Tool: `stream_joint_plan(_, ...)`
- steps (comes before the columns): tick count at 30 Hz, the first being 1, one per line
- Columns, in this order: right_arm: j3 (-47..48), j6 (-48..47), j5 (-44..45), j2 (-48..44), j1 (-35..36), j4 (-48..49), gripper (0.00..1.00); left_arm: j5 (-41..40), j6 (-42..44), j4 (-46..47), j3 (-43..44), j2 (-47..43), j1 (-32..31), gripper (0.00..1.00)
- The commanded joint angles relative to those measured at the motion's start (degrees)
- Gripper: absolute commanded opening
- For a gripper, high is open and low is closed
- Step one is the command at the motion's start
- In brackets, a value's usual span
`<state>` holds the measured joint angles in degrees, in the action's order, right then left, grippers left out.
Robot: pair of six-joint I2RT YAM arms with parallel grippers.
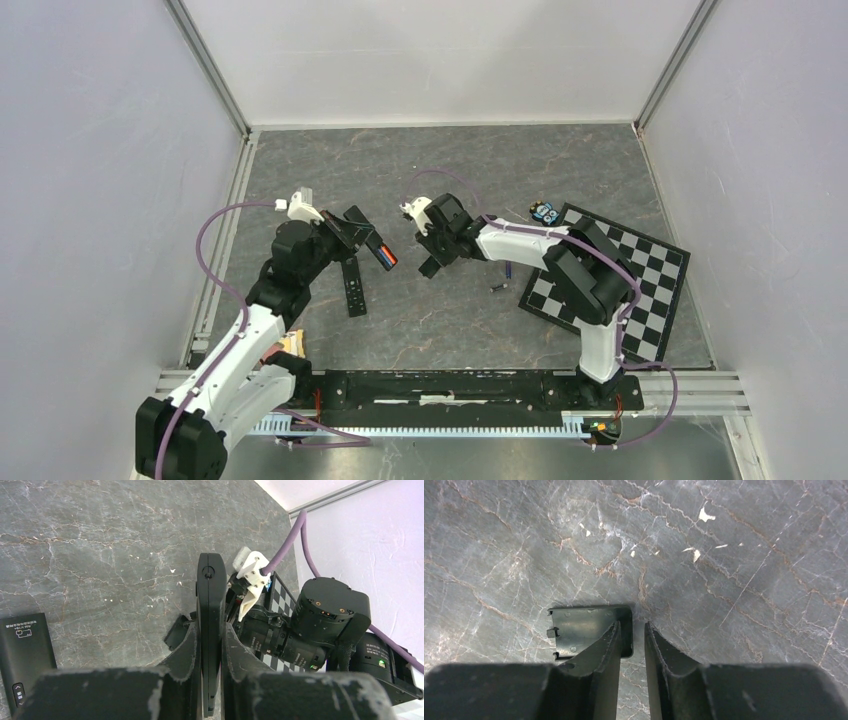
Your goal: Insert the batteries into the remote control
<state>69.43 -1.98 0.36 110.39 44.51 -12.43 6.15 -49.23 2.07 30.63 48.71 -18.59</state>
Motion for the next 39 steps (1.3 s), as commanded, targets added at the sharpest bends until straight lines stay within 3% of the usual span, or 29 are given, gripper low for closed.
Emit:
stream_joint_plan(1, 3.43, 0.17, 1.51, 2.01, 0.05, -1.82, 0.26, -0.03, 1.51, 2.47, 0.05, -0.59, 0.31, 0.02)
stream_joint_plan(6, 2.34, 1.59, 7.07, 0.97, 0.06, -1.47, 0.0, 0.18, 1.42, 2.55, -0.48, -0.72, 0.37, 0.02)
stream_joint_plan(12, -3.53, 7.5, 16.9, -7.13, -0.64, 2.89, 0.0, 5.1, -0.14, 7.92, -2.33, 1.96, 0.31, 0.02)
stream_joint_plan(18, -12.46, 18.13, 22.5, -18.21, -2.89, 5.57, 0.0, 9.8, -8.28, 23.28, -6.12, 12.25, -0.28, 0.02)
stream_joint_plan(26, -25.3, 28.73, 16.53, -29.2, -4.04, 11.93, 0.0, 5.75, -20.71, 51.38, -6.11, 36.53, -3.29, 0.02)
stream_joint_plan(29, -24.26, 25.33, 10.03, -27.87, -3.99, 13.49, 0.0, 3.66, -18.39, 49.82, -4.94, 37.32, -3.14, 0.02)
stream_joint_plan(31, -21.78, 21.01, 5.36, -24.95, -3.99, 13.41, 0.05, 3.75, -15.9, 46.28, -4.18, 36.54, -3.19, 0.02)
stream_joint_plan(35, -17.63, 10.43, 0.67, -19.08, -3.86, 13.3, 0.33, 0.82, -14.11, 44.16, -6.85, 33.36, -3.06, 0.02)
stream_joint_plan(39, -15.86, -4.14, -2.48, -15.46, -3.76, 15.1, 0.41, -0.55, -13.44, 41.82, -8.68, 31.04, -3.1, 0.02)
